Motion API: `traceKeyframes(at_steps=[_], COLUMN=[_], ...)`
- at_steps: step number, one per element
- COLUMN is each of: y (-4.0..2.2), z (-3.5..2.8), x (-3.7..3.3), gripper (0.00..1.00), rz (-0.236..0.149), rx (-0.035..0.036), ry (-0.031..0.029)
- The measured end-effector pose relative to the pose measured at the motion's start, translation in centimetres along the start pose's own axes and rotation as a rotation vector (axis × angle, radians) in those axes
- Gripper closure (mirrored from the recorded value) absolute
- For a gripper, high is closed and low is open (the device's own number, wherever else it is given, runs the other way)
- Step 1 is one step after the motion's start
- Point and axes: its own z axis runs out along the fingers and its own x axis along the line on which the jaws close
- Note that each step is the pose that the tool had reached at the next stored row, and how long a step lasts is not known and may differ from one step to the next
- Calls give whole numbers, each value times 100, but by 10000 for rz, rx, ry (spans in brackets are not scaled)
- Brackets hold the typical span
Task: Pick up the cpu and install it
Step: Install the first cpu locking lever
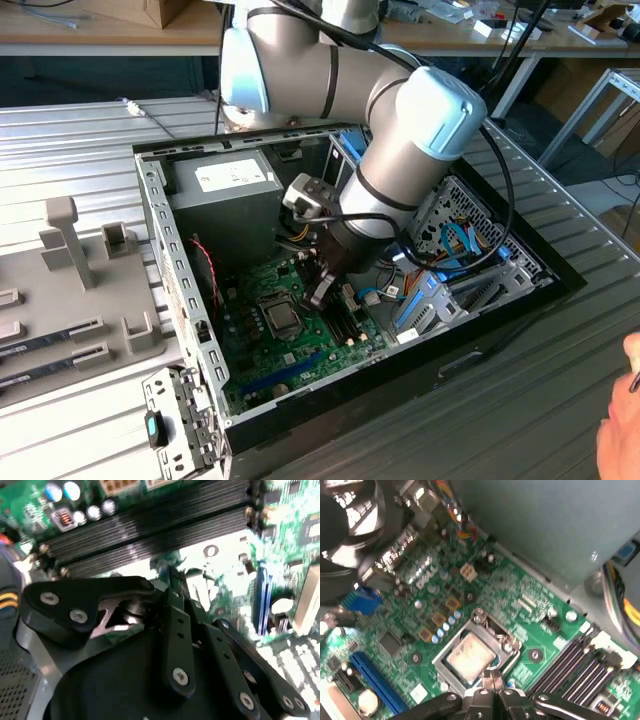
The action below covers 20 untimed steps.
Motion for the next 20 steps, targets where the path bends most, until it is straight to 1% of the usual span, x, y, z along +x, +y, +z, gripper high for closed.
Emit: traceKeyframes(at_steps=[1,3,5,7,9,11,12,15,17,18,19,20], y=[-21,-47,-89,-116,-123,-130,-131,-134,-146,-147,-148,-146], z=[-1,1,1,3,2,8,10,26,35,39,39,34], x=[23,46,87,112,105,96,92,73,58,54,54,53], gripper=[89,89,89,89,89,89,89,89,89,89,89,89], rz=[-2,-11,-10,-15,-22,-108,-175,-692,-998,-1095,-1122,-1152], rx=[4,0,-2,-17,-19,-10,0,73,121,133,121,55], ry=[8,4,5,-12,-10,-4,3,56,94,105,91,17])
